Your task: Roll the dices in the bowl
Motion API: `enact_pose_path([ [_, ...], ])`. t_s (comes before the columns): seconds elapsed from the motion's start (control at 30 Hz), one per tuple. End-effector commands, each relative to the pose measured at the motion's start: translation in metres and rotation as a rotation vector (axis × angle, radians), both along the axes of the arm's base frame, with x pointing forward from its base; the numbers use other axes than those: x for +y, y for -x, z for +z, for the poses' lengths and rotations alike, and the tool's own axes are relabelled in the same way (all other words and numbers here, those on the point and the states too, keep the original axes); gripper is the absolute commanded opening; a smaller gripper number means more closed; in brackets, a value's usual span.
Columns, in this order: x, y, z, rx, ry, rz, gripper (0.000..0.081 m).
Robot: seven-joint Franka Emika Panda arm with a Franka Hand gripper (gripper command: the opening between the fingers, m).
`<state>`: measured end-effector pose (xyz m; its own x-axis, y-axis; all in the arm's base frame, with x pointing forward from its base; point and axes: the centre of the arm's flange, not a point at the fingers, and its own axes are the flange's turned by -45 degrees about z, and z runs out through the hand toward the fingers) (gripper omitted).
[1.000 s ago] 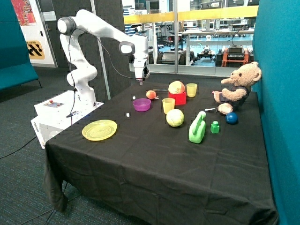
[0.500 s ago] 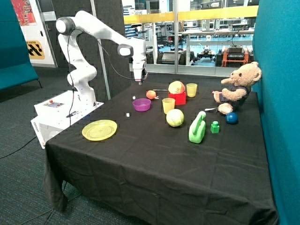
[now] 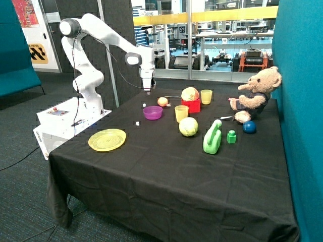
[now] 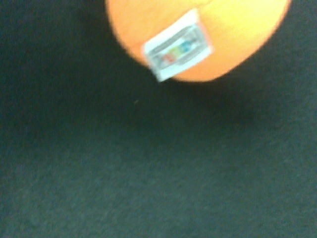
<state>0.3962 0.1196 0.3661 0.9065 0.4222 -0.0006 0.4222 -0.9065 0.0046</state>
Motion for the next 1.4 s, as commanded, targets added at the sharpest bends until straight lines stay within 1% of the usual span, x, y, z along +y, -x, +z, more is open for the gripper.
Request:
enact_pose_path([
  [0.0,0.014,0.02,-0.009,0.0016,-0.0043,0.109,0.0539],
  [0.17,0.015,0.027,-0.01,0.0017,-0.0043,0.144,0.0537],
  [0.23,0.015,0.031,-0.012,0.0018,-0.0043,0.166,0.0518],
  [0.3,0.015,0.033,-0.013,0.0018,-0.0043,0.171,0.0501],
  [0.37,0.014,0.035,-0.015,0.0018,-0.0043,0.176,0.0503],
  [0.47,0.01,0.035,-0.02,0.0018,-0.0043,0.197,0.0464],
  [0.8,-0.007,0.033,-0.035,0.0019,-0.0042,0.221,0.046],
  [0.93,-0.012,0.037,-0.042,0.0019,-0.0042,0.236,0.0456],
  [1.17,-0.011,0.045,-0.049,0.002,-0.0042,0.254,0.0454],
  [1.37,-0.006,0.045,-0.053,0.002,-0.0042,0.256,0.0471],
])
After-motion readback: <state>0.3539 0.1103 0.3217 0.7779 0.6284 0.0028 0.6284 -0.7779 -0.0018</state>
